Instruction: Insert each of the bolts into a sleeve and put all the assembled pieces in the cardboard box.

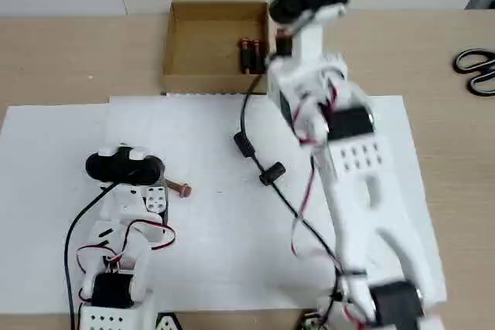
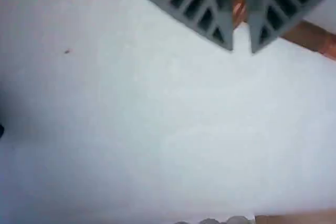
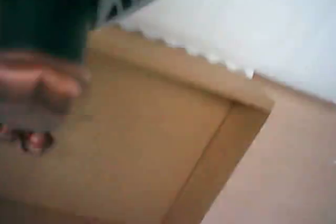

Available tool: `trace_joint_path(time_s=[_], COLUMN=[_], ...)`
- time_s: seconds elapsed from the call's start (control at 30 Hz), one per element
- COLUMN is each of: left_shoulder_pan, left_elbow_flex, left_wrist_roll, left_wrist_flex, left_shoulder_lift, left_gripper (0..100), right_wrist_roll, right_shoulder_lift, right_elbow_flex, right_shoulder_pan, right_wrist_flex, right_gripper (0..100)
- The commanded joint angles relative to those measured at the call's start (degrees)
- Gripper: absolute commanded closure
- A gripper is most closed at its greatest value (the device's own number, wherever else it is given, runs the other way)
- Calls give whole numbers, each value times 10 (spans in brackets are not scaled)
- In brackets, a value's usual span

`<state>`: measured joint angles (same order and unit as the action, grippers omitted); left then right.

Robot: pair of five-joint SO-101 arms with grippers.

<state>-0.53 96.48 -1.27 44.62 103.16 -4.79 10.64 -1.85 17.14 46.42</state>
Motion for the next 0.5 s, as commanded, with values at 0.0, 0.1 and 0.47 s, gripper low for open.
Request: trace_joint_path(time_s=[0.0, 0.1, 0.47], left_shoulder_pan=[4, 4, 4], left_elbow_flex=[-1, -1, -1], left_wrist_roll=[3, 3, 3], left_wrist_flex=[2, 3, 9], left_shoulder_lift=[3, 2, 2], left_gripper=[994, 994, 994], right_wrist_roll=[-5, -5, 37], right_shoulder_lift=[-110, -213, -550], right_elbow_flex=[156, 260, 611], right_shoulder_pan=[-5, -1, 33], right_wrist_flex=[-21, -21, -15], right_gripper=[995, 995, 995])
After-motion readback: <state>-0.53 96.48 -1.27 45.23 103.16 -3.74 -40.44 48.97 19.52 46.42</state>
